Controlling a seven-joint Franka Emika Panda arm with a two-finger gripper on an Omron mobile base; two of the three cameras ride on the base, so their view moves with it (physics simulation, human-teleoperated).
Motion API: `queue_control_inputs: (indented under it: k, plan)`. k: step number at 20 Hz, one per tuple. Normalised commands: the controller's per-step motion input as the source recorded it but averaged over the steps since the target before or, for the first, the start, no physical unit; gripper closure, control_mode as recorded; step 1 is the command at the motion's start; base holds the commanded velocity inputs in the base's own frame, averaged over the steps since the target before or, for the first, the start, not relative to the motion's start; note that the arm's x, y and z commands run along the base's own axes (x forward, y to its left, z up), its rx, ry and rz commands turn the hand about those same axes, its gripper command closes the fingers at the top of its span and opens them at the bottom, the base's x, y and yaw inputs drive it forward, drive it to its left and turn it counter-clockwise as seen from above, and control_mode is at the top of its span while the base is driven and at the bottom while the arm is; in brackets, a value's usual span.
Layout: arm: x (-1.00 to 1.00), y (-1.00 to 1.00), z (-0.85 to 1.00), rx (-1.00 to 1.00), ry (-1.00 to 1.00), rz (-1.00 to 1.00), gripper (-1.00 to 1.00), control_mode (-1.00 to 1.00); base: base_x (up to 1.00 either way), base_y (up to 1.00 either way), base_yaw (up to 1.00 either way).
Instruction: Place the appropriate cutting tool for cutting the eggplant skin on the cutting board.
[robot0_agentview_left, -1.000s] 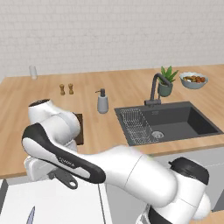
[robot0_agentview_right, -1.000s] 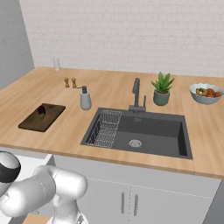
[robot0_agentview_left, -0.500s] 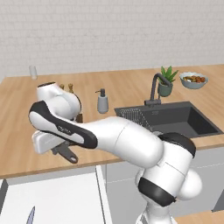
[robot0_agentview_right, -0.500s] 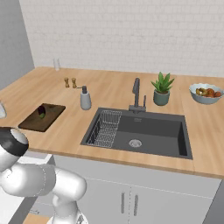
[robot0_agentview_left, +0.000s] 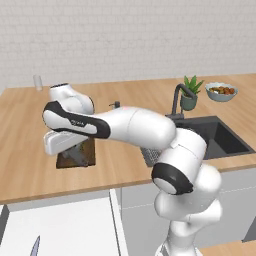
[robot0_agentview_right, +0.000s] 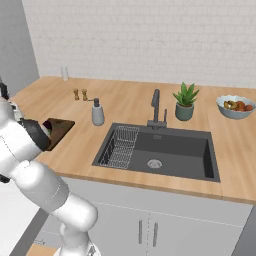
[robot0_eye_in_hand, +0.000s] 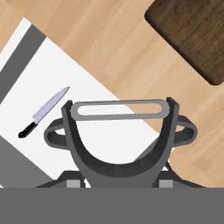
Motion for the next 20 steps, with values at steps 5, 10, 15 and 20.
queue_control_inputs:
  k: [5,10,15,20]
  plan:
    - [0.62,0.02,-0.16,-0.01,0.0,0.0,1.0,-1.0,0.0,0.0,0.0]
    - [0.55,0.05,-0.29,-0.01,0.0,0.0,1.0,-1.0,0.0,0.0,0.0]
    - [0.6,0.06,-0.37,-0.01,0.0,-0.01,1.0,-1.0,0.0,0.0,0.0]
    - [0.55,0.03,-0.35,0.0,0.0,-0.04,1.0,-1.0,0.0,0.0,0.0]
